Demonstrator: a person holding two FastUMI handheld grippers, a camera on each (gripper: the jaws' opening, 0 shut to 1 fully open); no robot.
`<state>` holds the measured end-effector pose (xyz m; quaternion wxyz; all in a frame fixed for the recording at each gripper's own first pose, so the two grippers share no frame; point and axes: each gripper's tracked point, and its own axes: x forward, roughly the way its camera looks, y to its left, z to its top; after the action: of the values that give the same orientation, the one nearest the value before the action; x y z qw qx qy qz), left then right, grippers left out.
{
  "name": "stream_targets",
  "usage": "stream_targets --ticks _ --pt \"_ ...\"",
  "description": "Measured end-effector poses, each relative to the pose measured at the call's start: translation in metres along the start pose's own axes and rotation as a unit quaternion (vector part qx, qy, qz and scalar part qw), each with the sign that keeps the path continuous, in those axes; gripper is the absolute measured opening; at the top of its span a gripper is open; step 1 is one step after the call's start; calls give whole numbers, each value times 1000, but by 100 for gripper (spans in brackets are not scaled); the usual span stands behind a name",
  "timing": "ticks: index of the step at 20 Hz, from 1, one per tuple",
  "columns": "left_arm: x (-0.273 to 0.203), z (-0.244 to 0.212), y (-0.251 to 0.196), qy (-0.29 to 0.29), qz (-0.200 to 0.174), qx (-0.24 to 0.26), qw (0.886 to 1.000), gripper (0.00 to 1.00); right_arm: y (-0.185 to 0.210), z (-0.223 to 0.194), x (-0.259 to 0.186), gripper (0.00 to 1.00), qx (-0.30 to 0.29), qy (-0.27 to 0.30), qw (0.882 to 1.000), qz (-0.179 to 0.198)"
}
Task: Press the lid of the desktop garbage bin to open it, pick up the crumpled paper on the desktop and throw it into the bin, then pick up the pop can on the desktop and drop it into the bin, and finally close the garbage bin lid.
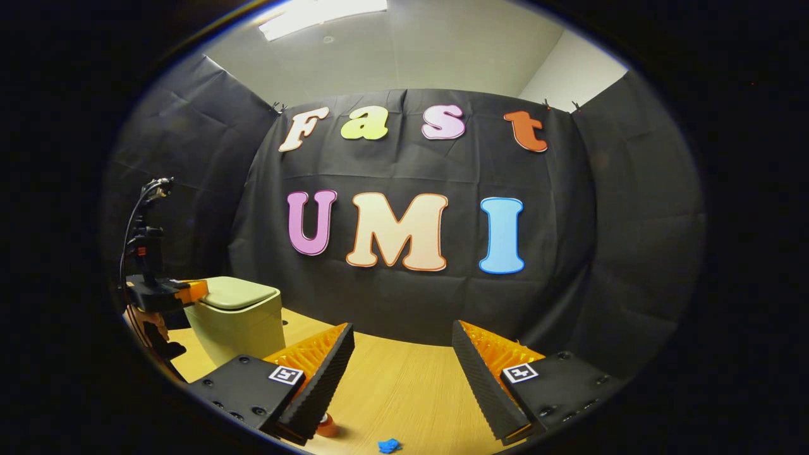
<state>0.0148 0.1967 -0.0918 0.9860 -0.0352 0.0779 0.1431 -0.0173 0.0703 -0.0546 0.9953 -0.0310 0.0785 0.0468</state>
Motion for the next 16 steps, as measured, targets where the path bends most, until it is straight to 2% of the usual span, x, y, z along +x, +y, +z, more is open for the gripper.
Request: stream_targets --ticks 3,5,7,11,14,16 --pt "-15 14 -10 -19 -8 11 1000 0 -9 -17 1 98 2 16 1000 7" --pt "-23 25 -20 -33 -15 17 999 6 -13 -31 3 98 4 31 999 13" --pt "-32 26 -32 -34 -28 26 999 22 -16 -52 5 98 4 55 998 20" --pt "-54 36 -48 -43 -34 37 998 72 -16 -90 8 98 15 98 994 36" --pt "-68 40 -62 -45 -43 35 997 76 -12 -119 12 98 21 126 991 48" --pt "-75 43 -66 -46 -45 42 997 83 -9 -139 12 99 17 144 988 57"
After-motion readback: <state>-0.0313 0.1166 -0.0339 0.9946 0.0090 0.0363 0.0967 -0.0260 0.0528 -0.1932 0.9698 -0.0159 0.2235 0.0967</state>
